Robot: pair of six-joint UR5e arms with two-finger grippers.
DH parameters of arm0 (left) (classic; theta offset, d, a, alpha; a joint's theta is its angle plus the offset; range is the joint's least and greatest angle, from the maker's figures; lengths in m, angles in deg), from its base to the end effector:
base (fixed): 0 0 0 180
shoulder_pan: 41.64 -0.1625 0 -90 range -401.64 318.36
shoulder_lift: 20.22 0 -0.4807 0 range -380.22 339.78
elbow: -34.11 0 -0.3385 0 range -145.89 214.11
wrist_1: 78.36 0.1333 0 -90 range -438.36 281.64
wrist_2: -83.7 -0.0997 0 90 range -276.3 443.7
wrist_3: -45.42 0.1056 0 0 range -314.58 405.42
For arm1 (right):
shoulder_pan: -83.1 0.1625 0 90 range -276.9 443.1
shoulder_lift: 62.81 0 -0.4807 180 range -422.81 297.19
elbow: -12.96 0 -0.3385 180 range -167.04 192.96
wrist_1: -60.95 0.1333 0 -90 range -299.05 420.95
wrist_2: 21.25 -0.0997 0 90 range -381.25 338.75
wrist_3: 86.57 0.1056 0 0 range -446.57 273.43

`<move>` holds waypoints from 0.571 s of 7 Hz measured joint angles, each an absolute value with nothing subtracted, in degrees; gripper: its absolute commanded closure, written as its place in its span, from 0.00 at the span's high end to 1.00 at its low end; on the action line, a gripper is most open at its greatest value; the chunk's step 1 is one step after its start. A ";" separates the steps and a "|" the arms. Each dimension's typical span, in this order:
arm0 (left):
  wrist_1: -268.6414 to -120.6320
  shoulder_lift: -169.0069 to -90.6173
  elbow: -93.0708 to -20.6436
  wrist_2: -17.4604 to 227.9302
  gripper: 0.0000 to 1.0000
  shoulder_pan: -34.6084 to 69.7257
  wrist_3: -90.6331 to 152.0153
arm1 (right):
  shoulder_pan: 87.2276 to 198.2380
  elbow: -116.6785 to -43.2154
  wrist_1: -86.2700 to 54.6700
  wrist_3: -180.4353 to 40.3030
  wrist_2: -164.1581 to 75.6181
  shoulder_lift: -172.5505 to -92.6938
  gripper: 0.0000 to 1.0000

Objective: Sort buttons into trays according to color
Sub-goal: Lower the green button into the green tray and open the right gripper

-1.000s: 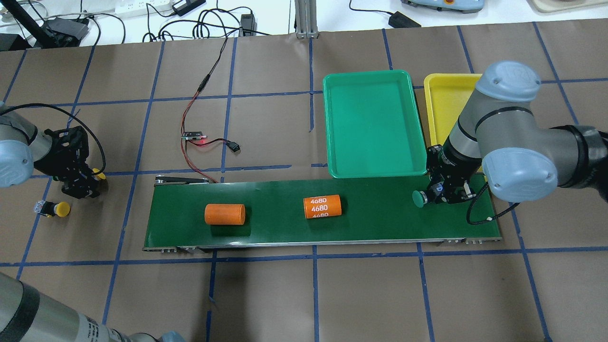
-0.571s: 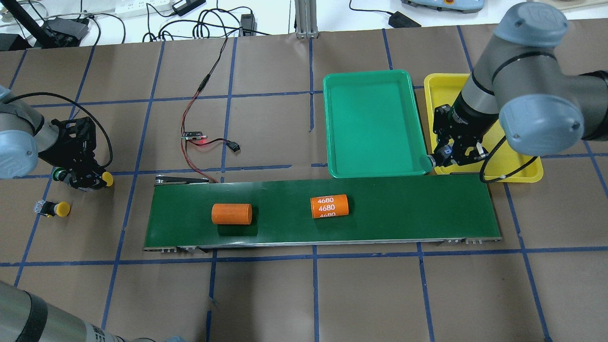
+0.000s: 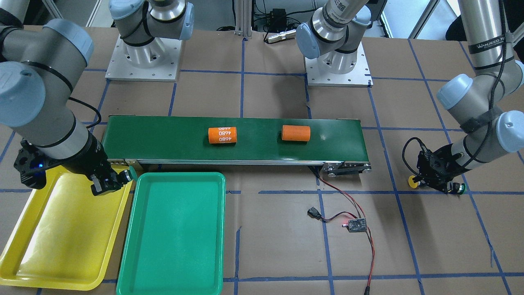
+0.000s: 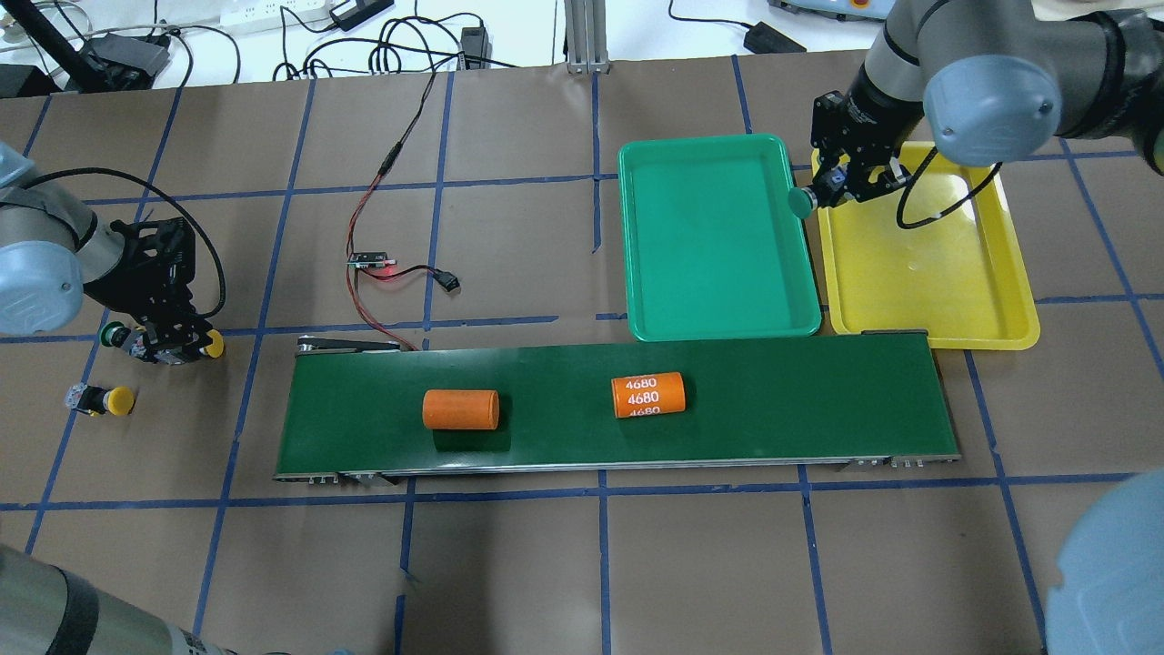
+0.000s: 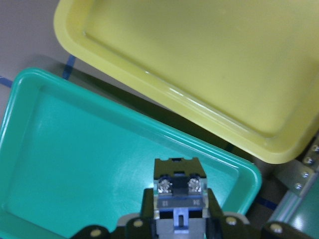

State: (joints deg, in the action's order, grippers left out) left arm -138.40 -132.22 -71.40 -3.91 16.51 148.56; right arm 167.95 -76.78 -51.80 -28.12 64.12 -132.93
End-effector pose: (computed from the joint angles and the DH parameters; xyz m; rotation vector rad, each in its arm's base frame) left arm 0.1646 -0.5259 0.2844 -1.7472 -2.4435 -0.0180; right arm 0.0885 -0.5980 0.4012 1.6016 2.5896 -0.0191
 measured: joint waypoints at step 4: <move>-137.75 -133.30 -72.07 -4.67 0.54 15.71 150.02 | 171.18 -76.48 -62.45 -27.77 62.68 -125.75 1.00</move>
State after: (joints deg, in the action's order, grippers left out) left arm -137.75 -133.30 -72.07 -4.67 15.71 150.02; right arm 171.18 -76.48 -62.45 -27.77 62.68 -125.75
